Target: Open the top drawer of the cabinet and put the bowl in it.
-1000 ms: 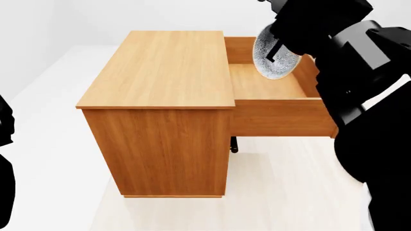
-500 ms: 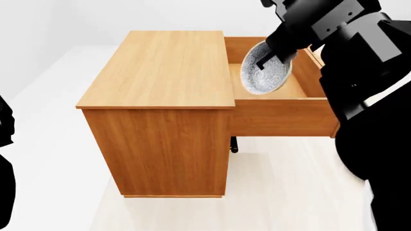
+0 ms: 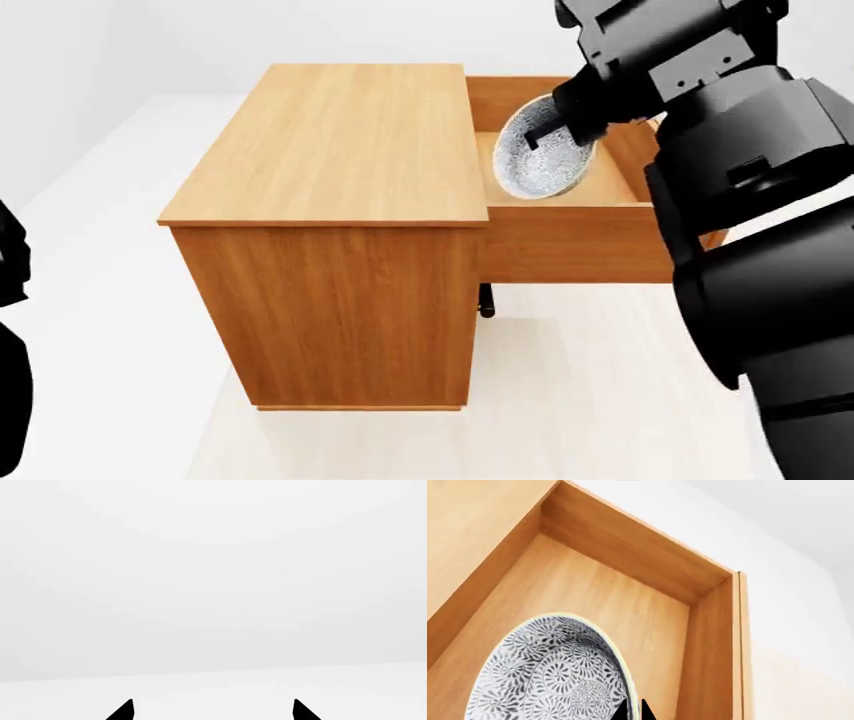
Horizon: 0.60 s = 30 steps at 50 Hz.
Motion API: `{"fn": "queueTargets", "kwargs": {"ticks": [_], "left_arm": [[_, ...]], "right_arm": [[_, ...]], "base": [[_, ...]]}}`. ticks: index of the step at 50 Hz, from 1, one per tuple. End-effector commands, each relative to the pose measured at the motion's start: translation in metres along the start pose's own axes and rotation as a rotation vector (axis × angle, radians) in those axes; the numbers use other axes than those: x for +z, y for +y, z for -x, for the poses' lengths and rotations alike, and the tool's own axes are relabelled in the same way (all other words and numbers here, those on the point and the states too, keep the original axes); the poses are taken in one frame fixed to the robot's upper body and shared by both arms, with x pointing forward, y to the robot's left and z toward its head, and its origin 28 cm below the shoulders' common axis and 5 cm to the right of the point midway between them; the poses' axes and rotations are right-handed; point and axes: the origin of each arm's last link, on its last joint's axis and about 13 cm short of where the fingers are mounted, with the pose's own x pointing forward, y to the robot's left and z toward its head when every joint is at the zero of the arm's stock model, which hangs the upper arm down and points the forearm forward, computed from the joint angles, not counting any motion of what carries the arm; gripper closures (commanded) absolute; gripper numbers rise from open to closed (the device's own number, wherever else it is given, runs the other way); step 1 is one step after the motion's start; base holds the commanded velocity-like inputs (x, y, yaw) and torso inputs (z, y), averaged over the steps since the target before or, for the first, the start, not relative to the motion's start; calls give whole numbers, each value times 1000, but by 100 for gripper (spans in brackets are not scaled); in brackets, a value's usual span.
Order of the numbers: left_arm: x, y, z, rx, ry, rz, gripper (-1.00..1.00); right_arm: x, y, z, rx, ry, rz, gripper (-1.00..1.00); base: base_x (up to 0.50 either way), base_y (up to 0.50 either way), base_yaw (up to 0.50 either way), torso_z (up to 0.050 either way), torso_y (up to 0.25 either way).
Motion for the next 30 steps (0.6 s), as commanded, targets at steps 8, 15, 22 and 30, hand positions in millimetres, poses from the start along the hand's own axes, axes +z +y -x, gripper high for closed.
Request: {"fn": "queueTargets", "kwargs": {"ticks": [8,15,22,30], "left_arm": [[0,0,0,-5,-2,4,-100],[-1,0,0,-9,-5,3,-100],[-1,0,0,-10,-7,5,-100],[-1,0,-1,-13,-8,7,-100]], "right_arm": [[-12,5,-14,-20,-4,-74,100],[-17,6,-21,-14,-35,-138,100],[-22,8,-27,5,-45,-188,100],[-26,10,-31,11,-50,-220,100]], "base": [[0,0,0,0,1],[0,0,0,0,0],[0,0,0,1,0],[0,0,0,0,0]]}}
